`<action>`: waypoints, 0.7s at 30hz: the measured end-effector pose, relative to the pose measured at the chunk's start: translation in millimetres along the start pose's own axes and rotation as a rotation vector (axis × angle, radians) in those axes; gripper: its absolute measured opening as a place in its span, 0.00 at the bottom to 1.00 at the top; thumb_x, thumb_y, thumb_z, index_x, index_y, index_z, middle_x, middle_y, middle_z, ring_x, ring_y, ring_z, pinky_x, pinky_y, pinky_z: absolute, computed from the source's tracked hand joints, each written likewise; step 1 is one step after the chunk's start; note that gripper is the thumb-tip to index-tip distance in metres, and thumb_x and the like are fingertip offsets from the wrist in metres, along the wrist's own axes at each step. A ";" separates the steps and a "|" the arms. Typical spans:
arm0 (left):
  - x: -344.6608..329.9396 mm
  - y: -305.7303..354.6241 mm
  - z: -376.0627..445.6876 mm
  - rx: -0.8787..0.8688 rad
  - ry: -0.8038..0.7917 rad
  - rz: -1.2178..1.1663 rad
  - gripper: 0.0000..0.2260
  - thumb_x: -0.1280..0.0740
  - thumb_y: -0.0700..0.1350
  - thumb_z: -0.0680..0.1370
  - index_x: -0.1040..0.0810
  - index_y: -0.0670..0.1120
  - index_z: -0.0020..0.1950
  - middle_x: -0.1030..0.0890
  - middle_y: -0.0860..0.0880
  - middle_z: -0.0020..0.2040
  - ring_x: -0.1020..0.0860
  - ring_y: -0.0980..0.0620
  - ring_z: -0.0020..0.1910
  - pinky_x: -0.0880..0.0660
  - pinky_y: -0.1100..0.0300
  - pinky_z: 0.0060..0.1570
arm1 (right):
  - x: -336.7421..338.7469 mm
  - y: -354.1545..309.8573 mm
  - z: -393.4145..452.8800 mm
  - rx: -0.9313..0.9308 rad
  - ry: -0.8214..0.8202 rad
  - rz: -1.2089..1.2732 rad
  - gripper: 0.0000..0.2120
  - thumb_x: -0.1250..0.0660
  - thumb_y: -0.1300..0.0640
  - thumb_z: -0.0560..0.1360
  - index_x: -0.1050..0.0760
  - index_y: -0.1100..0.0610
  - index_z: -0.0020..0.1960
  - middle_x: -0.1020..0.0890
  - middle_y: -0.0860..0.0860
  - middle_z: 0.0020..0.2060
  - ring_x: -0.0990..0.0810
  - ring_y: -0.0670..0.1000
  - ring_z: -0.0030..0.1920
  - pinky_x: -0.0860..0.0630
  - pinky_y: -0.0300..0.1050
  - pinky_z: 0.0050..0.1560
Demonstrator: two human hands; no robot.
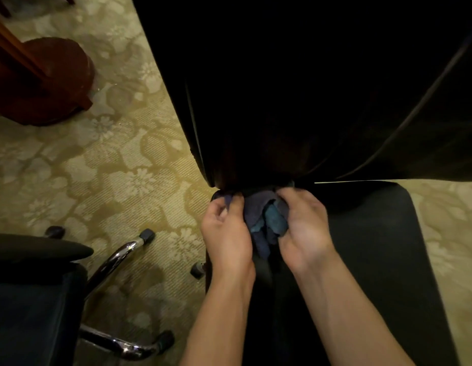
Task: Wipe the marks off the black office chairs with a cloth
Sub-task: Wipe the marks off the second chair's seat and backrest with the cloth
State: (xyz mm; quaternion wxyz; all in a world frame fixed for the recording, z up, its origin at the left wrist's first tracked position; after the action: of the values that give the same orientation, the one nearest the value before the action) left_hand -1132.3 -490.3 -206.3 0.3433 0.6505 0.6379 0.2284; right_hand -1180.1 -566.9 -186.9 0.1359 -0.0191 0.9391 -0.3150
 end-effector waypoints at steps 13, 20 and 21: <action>-54.7 -32.3 31.1 0.240 -0.012 0.020 0.15 0.43 0.39 0.82 0.25 0.31 0.63 0.19 0.35 0.58 0.17 0.48 0.42 0.20 0.62 0.35 | 29.0 -31.4 50.5 -0.098 0.171 -0.033 0.13 0.36 0.64 0.78 0.27 0.70 0.61 0.21 0.58 0.40 0.21 0.52 0.34 0.27 0.35 0.22; -75.1 -9.4 -25.6 -0.067 -0.115 0.012 0.06 0.34 0.36 0.80 0.22 0.42 0.43 0.17 0.48 0.35 0.17 0.52 0.37 0.21 0.60 0.40 | 42.9 -56.2 19.4 0.014 0.037 0.214 0.03 0.35 0.69 0.77 0.24 0.64 0.45 0.19 0.52 0.27 0.18 0.47 0.28 0.23 0.37 0.29; -78.3 -8.9 -29.9 -0.070 -0.123 0.003 0.06 0.34 0.36 0.80 0.22 0.42 0.43 0.17 0.48 0.35 0.17 0.52 0.37 0.20 0.60 0.40 | 44.4 -58.6 16.4 0.026 0.027 0.217 0.04 0.35 0.68 0.78 0.24 0.64 0.45 0.19 0.51 0.27 0.18 0.46 0.29 0.23 0.37 0.30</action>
State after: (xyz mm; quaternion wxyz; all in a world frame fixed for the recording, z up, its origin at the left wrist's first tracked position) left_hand -1166.7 -563.3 -182.1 0.4038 0.6519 0.6062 0.2109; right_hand -1221.4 -628.9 -175.2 0.1567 0.0886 0.9333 -0.3109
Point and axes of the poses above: each hand's wrist, its own z-axis towards the middle knuckle, its own x-axis out of the back of the hand, y = z × x, the point moved 2 cm from there along z, towards the middle knuckle
